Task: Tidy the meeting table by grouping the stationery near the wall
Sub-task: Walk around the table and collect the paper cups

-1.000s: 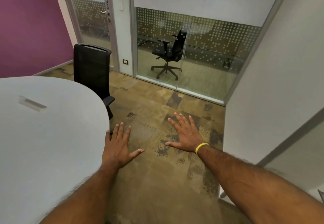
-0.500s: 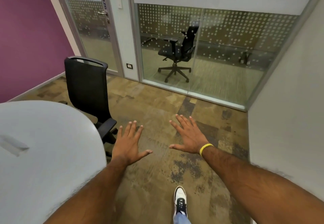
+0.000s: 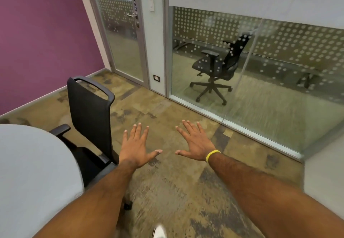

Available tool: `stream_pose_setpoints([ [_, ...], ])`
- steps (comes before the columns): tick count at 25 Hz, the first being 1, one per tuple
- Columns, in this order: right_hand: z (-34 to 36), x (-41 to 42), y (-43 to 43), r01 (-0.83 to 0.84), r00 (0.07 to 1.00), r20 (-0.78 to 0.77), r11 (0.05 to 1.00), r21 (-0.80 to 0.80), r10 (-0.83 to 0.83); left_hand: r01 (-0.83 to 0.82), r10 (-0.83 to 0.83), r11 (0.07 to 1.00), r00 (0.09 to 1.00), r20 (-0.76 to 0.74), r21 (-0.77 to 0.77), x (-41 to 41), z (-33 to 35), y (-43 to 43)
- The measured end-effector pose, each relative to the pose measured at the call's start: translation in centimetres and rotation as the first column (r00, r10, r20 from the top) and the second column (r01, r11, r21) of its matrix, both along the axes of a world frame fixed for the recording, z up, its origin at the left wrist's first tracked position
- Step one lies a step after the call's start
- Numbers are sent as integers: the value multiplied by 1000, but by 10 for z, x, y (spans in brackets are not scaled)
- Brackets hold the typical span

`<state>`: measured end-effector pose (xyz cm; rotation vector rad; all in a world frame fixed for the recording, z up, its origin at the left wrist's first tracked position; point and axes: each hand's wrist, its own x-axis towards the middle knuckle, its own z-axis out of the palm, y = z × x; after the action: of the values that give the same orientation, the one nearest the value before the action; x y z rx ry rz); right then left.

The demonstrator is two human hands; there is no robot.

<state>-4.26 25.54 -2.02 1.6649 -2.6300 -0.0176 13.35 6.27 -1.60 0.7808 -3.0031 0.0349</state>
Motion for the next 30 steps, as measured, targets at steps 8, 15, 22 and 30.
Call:
stream_pose_setpoints([
  [8,-21,-179,-190,-102,995,-12,992,79,103,-68,66,996,997,37,63,-171,-39,-179],
  [15,8,-313,-380,-190,981,-35,981,36,191,-165,169,983,985,-42,81,-290,-16,-342],
  [22,-18,-412,-603,-378,926,-5,926,-6,378,-401,401,915,916,-6,40,-352,-28,-516],
  [30,-21,-441,-834,-624,780,53,781,16,623,-721,722,692,692,-2,38,-348,-15,-666],
])
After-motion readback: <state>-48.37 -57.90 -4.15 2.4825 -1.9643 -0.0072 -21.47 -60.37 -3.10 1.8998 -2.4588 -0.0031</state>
